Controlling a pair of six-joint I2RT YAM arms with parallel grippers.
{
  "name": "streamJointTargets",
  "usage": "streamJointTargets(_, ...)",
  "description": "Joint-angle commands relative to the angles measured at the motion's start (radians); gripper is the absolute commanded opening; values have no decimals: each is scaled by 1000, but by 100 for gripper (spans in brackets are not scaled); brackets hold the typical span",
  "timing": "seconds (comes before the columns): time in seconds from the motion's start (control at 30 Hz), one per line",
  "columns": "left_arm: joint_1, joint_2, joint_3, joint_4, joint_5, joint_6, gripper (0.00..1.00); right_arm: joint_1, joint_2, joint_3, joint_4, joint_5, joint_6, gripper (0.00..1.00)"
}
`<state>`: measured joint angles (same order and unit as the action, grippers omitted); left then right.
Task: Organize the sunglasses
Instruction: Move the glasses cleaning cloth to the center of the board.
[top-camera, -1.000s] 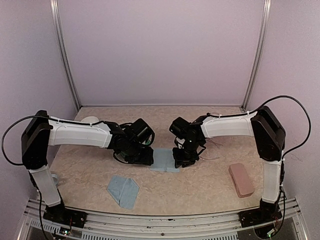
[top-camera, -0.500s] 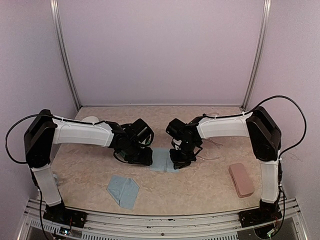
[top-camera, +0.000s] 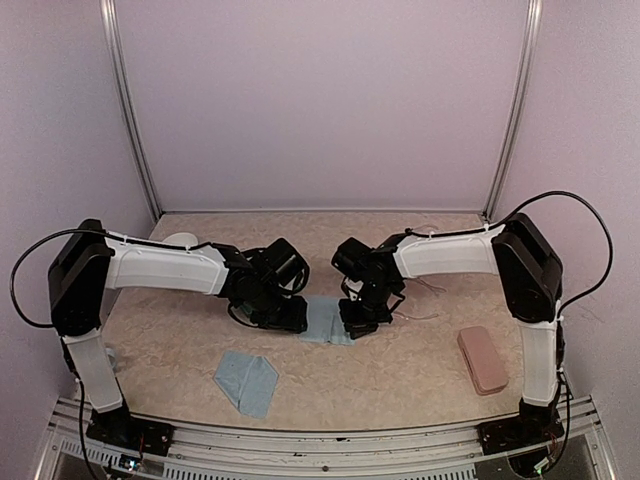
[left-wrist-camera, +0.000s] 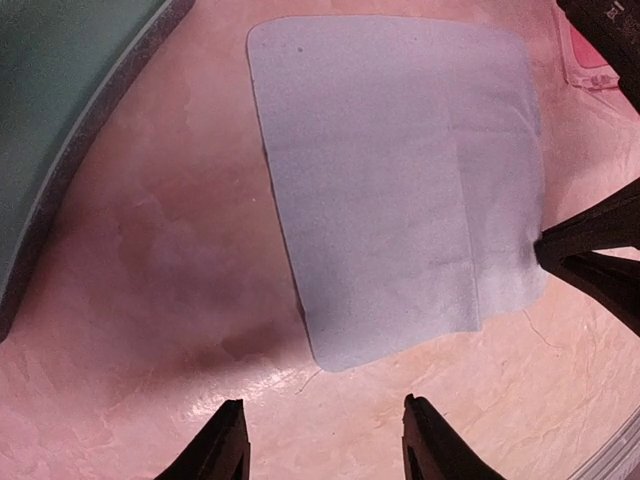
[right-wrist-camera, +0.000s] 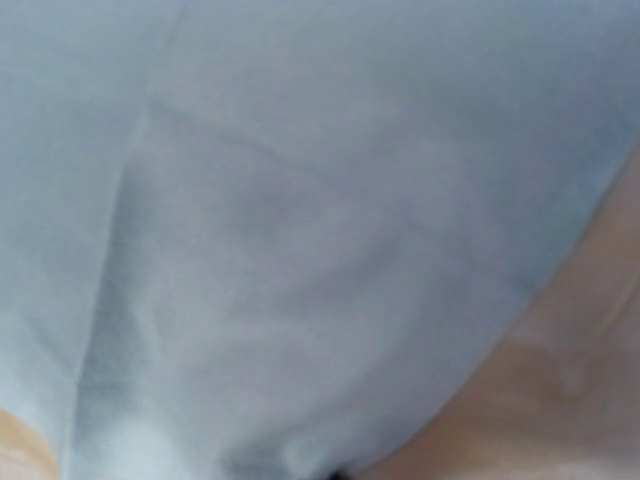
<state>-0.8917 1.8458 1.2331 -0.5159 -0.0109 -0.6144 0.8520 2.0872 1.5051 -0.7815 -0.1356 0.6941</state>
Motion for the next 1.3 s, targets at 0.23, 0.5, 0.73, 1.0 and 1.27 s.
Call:
streamJointTargets(0.23, -81, -46, -9, 26, -39, 41, 52, 13, -145, -219, 4, -15, -93, 0)
streamJointTargets(0.5, -194, -64, 18, 58, -42, 146, 57, 12, -288, -428, 14, -31, -133, 0)
streamJointTargets(0.73, -314, -55, 26, 134, -44, 317, 60, 12, -442, -587, -21, -11, -162, 0)
streamJointTargets(1.0, -418, -85, -52, 294, -72, 559, 63, 11, -555, -705, -39, 10, -162, 7)
streamJointTargets(1.27, -435, -41, -101, 413, 20, 737, 64, 10, -646, -682, -80, 72, -120, 38)
